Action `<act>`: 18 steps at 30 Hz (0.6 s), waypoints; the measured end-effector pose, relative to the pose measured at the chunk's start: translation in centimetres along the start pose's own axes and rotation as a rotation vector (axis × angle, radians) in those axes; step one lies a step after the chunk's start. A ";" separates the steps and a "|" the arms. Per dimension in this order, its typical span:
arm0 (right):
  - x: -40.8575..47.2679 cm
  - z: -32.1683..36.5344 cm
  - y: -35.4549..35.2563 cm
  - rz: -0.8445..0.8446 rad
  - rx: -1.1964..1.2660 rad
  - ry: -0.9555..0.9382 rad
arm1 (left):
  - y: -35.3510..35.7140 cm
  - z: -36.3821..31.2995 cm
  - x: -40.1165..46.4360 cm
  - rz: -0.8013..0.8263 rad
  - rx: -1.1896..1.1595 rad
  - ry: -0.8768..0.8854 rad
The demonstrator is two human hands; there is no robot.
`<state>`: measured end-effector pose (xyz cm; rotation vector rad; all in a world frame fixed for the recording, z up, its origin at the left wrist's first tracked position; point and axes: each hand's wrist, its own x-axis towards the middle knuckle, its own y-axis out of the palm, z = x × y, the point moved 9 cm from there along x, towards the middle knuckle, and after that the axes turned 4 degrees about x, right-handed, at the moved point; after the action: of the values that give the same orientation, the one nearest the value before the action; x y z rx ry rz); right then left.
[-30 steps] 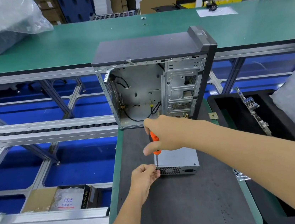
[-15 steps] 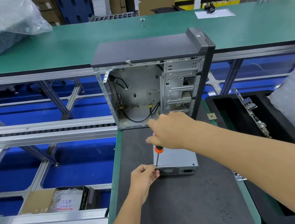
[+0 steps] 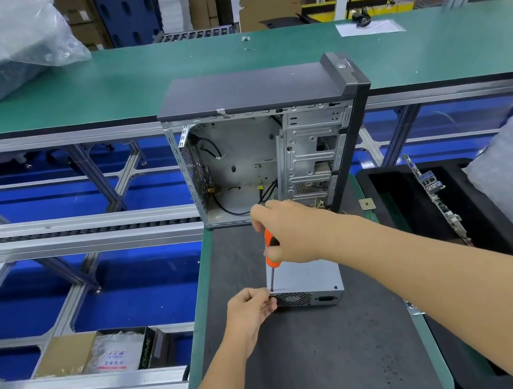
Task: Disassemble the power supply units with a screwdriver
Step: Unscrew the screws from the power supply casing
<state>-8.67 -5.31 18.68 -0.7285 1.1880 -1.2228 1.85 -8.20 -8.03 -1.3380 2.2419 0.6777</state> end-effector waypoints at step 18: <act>-0.4 -0.6 -0.7 -0.059 -0.282 0.038 | -0.3 0.1 0.2 -0.023 0.018 -0.003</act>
<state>-9.40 -5.05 19.26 -0.9578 1.3961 -1.1327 2.02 -8.35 -8.31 -1.3513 2.2216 0.6492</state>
